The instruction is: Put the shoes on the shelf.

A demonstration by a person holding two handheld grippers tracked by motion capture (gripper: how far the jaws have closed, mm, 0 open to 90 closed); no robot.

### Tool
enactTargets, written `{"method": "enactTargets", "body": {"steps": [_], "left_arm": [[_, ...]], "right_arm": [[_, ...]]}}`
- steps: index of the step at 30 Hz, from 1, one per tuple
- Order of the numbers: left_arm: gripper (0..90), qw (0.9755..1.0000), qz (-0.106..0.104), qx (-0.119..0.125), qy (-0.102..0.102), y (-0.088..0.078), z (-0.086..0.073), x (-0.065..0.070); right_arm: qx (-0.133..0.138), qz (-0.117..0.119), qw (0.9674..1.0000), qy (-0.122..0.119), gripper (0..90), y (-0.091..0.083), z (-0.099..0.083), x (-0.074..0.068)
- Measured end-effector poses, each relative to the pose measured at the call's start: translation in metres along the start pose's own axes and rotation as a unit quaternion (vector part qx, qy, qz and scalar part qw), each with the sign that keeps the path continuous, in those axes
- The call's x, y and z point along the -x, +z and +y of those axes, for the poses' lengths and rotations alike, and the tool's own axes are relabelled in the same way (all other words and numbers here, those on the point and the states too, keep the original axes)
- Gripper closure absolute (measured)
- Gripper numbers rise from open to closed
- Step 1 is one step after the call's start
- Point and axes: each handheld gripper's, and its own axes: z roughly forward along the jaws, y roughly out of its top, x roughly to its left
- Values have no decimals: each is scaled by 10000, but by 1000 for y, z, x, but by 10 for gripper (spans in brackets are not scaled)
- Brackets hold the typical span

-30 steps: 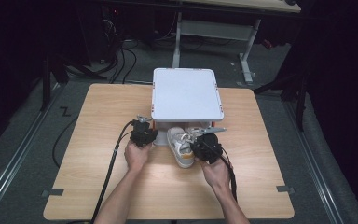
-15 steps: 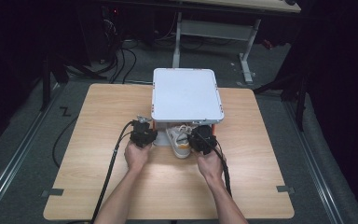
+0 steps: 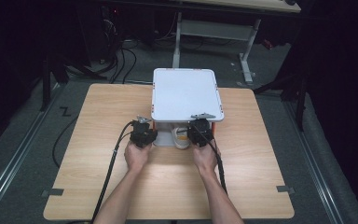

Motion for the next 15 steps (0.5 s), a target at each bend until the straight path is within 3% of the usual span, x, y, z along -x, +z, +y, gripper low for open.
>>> {"method": "enactTargets", "body": {"steps": [15], "left_arm": [[734,10000,-30,-7,-24,0,0,0]], "right_arm": [[44,-149,9998,-112,747,3,-1,-12]]}}
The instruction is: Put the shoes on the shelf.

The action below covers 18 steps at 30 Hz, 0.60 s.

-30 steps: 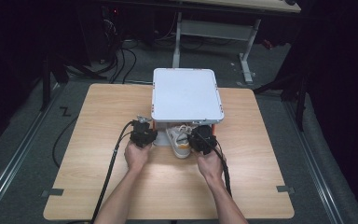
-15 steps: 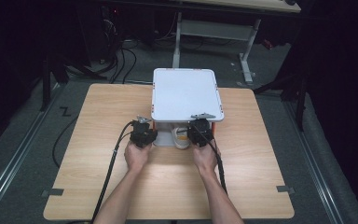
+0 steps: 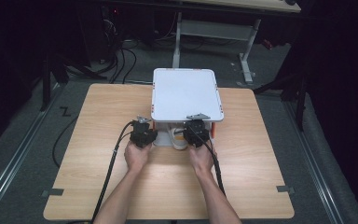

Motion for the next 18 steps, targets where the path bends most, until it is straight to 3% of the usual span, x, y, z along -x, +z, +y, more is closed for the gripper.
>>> {"method": "enactTargets", "body": {"steps": [7,13,18], "left_arm": [[734,10000,12,18,-6,1,0,1],[734,10000,12,13,-4,1,0,1],[734,10000,18,13,-8,1,0,1]], "right_arm": [[-40,20,10000,-87,668,4,-5,-5],[-44,192,9998,44,498,2,-4,-3],[-69,189,9998,4,465,1,-4,-4]]}}
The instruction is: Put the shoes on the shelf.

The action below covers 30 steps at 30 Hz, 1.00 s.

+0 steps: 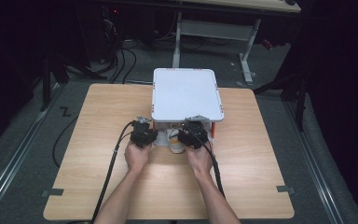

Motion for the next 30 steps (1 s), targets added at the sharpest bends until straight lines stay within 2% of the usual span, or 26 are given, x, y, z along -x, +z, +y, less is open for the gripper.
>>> {"method": "enactTargets", "body": {"steps": [6,7,8,9,12,16,18,19,20,21,23,27,30], "left_arm": [[735,10000,18,-5,-15,0,0,1],[735,10000,21,-7,-17,0,0,1],[735,10000,25,-4,-22,0,0,1],[735,10000,22,-6,-28,0,0,1],[736,10000,21,-1,-37,0,0,1],[735,10000,19,10,-36,1,0,1],[735,10000,24,7,-38,0,0,1],[736,10000,20,41,-77,1,0,1],[735,10000,20,41,-77,1,0,1],[735,10000,20,42,-74,1,0,1],[735,10000,14,6,-32,0,0,0],[735,10000,17,9,-35,0,0,0],[735,10000,11,-4,-5,0,0,0]], "right_arm": [[-46,145,9999,-27,396,-4,1,1],[39,169,9998,24,353,-5,1,2],[260,251,9992,146,351,-13,4,5],[349,266,9989,136,351,-16,5,6],[403,273,9988,104,359,-22,5,8],[682,376,9969,-46,381,-38,-10,11],[714,368,9967,-91,375,-40,-16,10],[788,364,9961,-154,362,-46,-30,11],[788,364,9961,-154,362,-46,-30,11],[831,351,9957,-201,347,-51,-44,13],[834,335,9957,-234,330,-53,-58,13],[762,337,9963,-223,307,-48,-71,11],[713,363,9967,-139,304,-34,-77,7]]}}
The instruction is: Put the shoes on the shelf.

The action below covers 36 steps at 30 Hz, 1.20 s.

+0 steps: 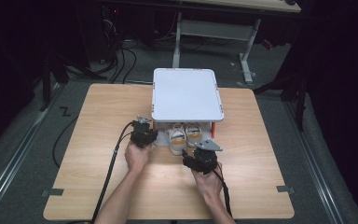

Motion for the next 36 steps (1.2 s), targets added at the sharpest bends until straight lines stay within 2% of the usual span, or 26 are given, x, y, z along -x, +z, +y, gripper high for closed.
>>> {"method": "enactTargets", "body": {"steps": [10,15,22,32,36], "left_arm": [[735,10000,11,5,7,0,0,0],[735,10000,-14,4,18,0,-1,0],[736,10000,-8,-10,15,-1,-1,0],[737,10000,-19,-29,25,-1,-1,0],[738,10000,-18,-28,26,-1,-1,0]], "right_arm": [[-6,-70,10000,47,322,19,3,-9],[-2,-67,9998,164,346,30,9,-10],[-36,-63,9999,124,353,42,18,-13],[-137,-40,9998,151,363,57,29,-10],[-182,19,9995,258,360,64,32,-6]]}}
